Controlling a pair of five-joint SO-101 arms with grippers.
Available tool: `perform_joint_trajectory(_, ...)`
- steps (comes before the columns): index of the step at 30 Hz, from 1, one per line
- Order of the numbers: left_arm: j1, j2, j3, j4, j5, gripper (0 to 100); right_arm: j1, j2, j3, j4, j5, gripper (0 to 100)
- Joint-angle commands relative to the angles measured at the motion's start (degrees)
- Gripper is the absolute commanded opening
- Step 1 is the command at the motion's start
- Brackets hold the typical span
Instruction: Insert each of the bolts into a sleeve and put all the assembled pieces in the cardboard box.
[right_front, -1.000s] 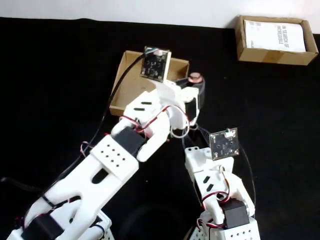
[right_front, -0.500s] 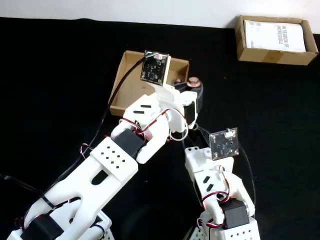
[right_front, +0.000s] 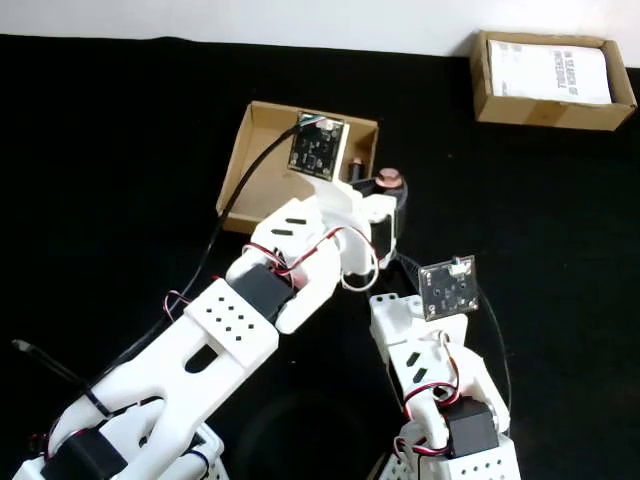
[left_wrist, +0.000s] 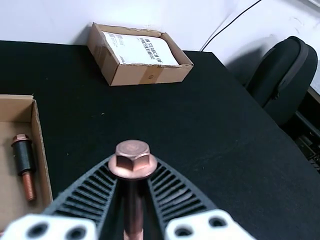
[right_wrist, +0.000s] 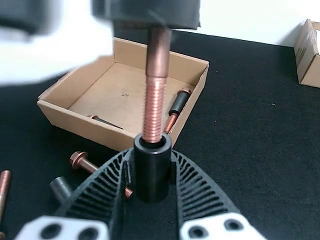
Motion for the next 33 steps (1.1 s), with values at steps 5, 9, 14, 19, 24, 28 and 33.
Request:
perform_joint_trajectory(5, 0.92, -2.68, -0.13, -1.49, 0.18, 1, 0.66, -0.13, -3.65, -1.01, -0.26, 0.7)
perform_joint_trajectory(9, 1.54, -2.95, 2.07, -1.58, 0.18, 1, 0.66, -0.13, -3.56, -1.01, -0.26, 0.7)
perform_joint_trajectory(14, 1.80, -3.12, 3.65, -1.58, 0.18, 1, 0.66, -0.13, -3.47, -1.01, -0.26, 0.7)
perform_joint_trajectory(19, 1.89, -3.12, 3.47, -1.58, 0.18, 1, 0.66, -0.13, -3.38, -1.01, -0.26, 0.7)
perform_joint_trajectory(24, 2.33, -3.12, 3.21, -1.58, -0.09, 1, 0.66, -0.13, -3.38, -1.01, -0.26, 0.7)
perform_joint_trajectory(28, 2.77, -3.21, 3.21, -1.41, -0.09, 1, 0.66, -0.13, -3.38, -1.01, -0.26, 0.7)
perform_joint_trajectory(33, 2.77, -3.21, 3.12, -1.41, -0.09, 1, 0.66, -0.13, -3.47, -1.01, -0.26, 0.7)
